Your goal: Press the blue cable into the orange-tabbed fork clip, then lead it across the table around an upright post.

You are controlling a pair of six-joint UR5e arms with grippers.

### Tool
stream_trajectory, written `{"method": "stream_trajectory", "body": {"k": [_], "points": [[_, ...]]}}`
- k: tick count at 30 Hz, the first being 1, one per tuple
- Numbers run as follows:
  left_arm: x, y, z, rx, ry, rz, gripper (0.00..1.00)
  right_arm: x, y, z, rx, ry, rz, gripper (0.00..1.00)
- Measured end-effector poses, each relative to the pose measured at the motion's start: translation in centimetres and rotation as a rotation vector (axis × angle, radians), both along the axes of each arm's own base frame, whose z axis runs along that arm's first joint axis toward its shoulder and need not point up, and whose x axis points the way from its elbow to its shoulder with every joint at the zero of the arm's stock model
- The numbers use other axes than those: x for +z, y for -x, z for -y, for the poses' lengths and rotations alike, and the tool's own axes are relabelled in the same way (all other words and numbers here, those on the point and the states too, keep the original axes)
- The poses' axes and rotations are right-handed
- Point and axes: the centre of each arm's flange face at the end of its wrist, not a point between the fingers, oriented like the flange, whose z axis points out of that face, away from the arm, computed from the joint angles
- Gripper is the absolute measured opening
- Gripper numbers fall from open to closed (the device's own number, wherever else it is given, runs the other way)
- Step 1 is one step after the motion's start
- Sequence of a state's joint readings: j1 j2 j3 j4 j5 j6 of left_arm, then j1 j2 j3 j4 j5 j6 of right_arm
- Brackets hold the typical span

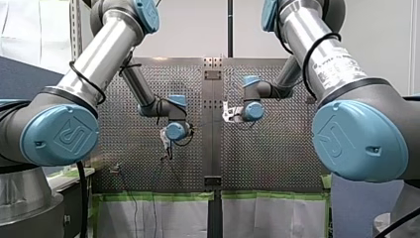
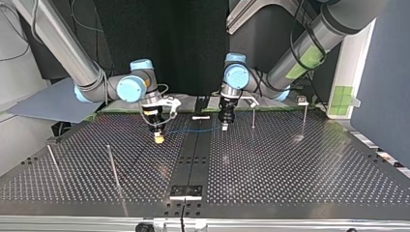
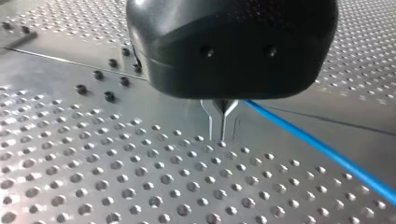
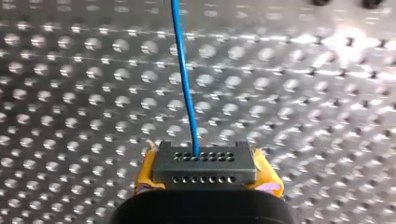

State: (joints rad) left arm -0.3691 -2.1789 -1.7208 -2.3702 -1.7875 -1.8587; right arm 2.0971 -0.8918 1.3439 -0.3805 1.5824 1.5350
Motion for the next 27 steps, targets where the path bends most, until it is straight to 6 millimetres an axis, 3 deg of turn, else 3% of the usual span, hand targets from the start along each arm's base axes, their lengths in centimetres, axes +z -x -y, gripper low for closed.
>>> {"method": "stream_trajectory", "body": {"k": [13,27], "points": [[2.4,-0.7,2.5,-0.050,0.054,0.016,0.00,7.2,0.2,-0.9,-0.011,0.060,0.042,0.00],[5.2,-0.9,4.4,-0.085,0.143,0.049,0.00,11.4,-0.9,-1.2,0.006,0.079,0.046,0.00]]}}
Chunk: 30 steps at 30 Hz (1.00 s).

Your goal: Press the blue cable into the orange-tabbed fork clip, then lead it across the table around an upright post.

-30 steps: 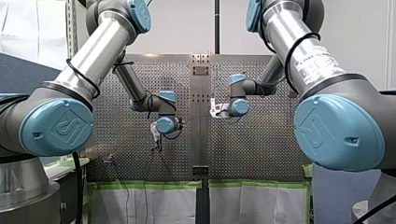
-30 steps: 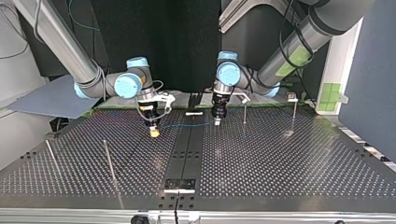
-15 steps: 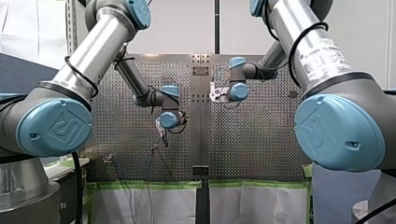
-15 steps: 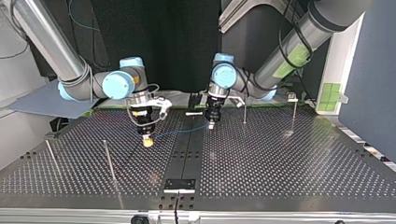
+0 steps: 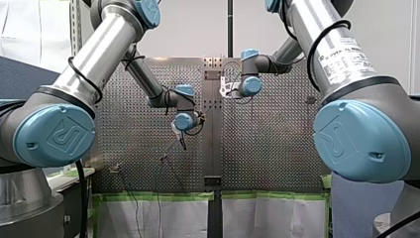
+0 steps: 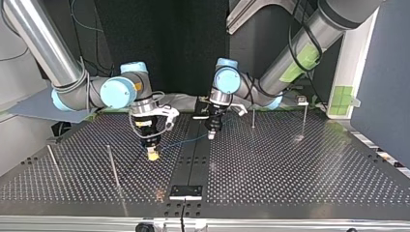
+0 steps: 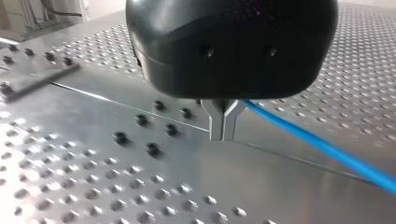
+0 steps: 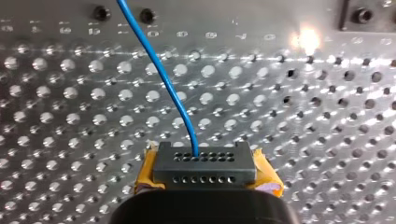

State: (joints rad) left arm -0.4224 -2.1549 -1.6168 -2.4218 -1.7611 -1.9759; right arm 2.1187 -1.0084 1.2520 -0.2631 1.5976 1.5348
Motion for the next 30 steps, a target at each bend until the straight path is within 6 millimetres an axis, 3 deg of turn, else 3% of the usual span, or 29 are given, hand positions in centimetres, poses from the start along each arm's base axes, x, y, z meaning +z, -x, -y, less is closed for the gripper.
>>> {"method": "stream_trajectory", "body": {"k": [9,18,30], "points": [[2.7,0.2,0.0,-0.008,0.044,0.032,0.00,3.2,-0.4,-0.6,0.008,0.017,0.007,0.00],[5.2,0.0,0.4,-0.037,0.106,0.055,0.00,6.6,0.6,-1.4,-0.002,0.028,0.027,0.00],[8.5,-1.5,1.5,-0.068,0.182,0.082,0.00,14.7,4.1,-2.6,-0.027,0.099,0.146,0.00]]}}
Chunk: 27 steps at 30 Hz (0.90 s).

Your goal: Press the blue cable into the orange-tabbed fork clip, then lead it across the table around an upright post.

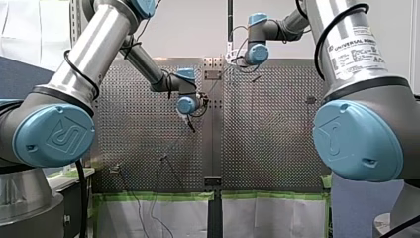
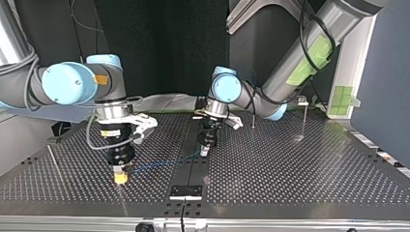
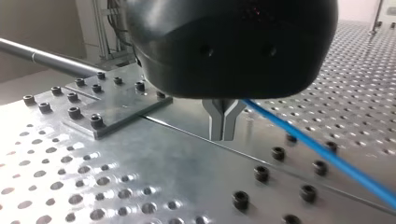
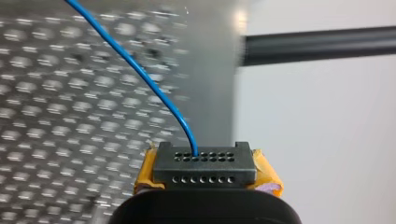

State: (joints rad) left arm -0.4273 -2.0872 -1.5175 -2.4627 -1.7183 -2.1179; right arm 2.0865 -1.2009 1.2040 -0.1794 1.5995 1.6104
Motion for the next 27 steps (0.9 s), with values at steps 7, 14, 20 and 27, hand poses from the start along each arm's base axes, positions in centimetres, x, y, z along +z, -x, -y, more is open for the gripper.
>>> {"method": "stream_trajectory", "body": {"k": [7,14,20,27], "points": [[1.3,-0.5,0.5,-0.023,0.027,0.005,0.00,3.9,2.0,-0.9,-0.015,0.048,0.033,0.00],[1.5,-0.5,0.7,-0.052,0.061,0.000,0.00,4.0,3.6,0.1,-0.046,0.043,0.034,0.00],[2.2,-0.7,1.2,-0.090,0.106,0.007,0.00,3.4,5.1,1.2,-0.078,0.033,0.028,0.00],[4.2,-1.4,2.5,-0.127,0.162,0.036,0.00,3.1,6.5,2.2,-0.104,0.027,0.026,0.00]]}}
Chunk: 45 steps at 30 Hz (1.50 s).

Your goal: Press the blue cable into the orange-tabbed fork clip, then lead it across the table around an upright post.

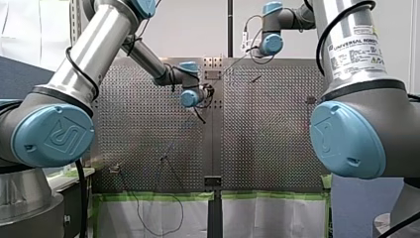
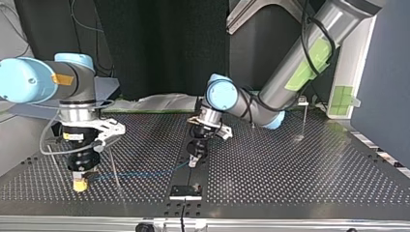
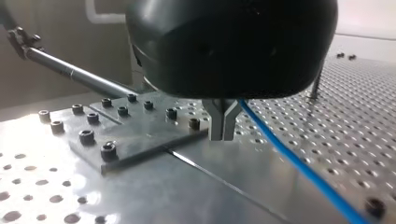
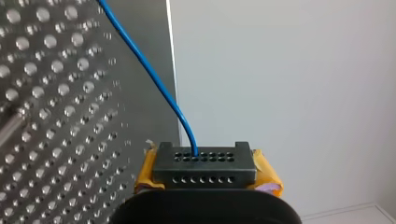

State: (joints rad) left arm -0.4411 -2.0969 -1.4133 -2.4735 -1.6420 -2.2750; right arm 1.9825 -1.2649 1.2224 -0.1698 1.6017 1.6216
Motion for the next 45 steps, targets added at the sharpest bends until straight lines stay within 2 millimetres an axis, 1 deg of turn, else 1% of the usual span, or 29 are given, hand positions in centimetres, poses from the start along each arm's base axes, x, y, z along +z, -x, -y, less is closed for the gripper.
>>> {"method": "stream_trajectory", "body": {"k": [4,9,13,19,22,27,31,33,36,40,45], "points": [[0.0,-0.5,1.3,-0.020,0.010,-0.002,0.00,-0.1,0.8,0.5,-0.014,-0.003,-0.001,0.00],[0.1,-0.5,2.3,-0.034,0.013,0.000,0.00,-0.6,1.9,1.2,-0.036,-0.013,-0.004,0.00],[1.2,-0.4,3.2,-0.046,0.022,0.016,0.00,-1.1,2.9,1.7,-0.052,-0.024,-0.005,0.00],[3.1,0.1,4.9,-0.072,0.043,0.037,0.00,-1.3,4.2,2.4,-0.074,-0.033,-0.001,0.00],[3.5,0.5,5.7,-0.085,0.047,0.041,0.00,-1.8,5.0,2.8,-0.088,-0.043,0.000,0.00],[3.1,1.0,6.7,-0.098,0.042,0.033,0.00,-2.3,6.1,3.3,-0.107,-0.056,0.003,0.00],[1.8,1.0,8.2,-0.098,0.008,0.011,0.00,-2.4,6.8,3.5,-0.118,-0.060,0.005,0.00],[1.6,1.0,8.7,-0.091,-0.007,0.005,0.00,-2.6,7.1,3.6,-0.122,-0.062,0.005,0.00],[2.0,0.9,9.1,-0.068,-0.027,0.004,0.00,-2.7,7.5,3.8,-0.129,-0.065,0.004,0.00],[3.0,0.9,9.4,-0.031,-0.053,0.006,0.00,-3.0,8.0,4.0,-0.139,-0.071,0.005,0.00],[2.9,1.4,9.5,0.017,-0.107,-0.017,0.00,-3.7,8.7,4.2,-0.152,-0.085,0.005,0.00]]}}
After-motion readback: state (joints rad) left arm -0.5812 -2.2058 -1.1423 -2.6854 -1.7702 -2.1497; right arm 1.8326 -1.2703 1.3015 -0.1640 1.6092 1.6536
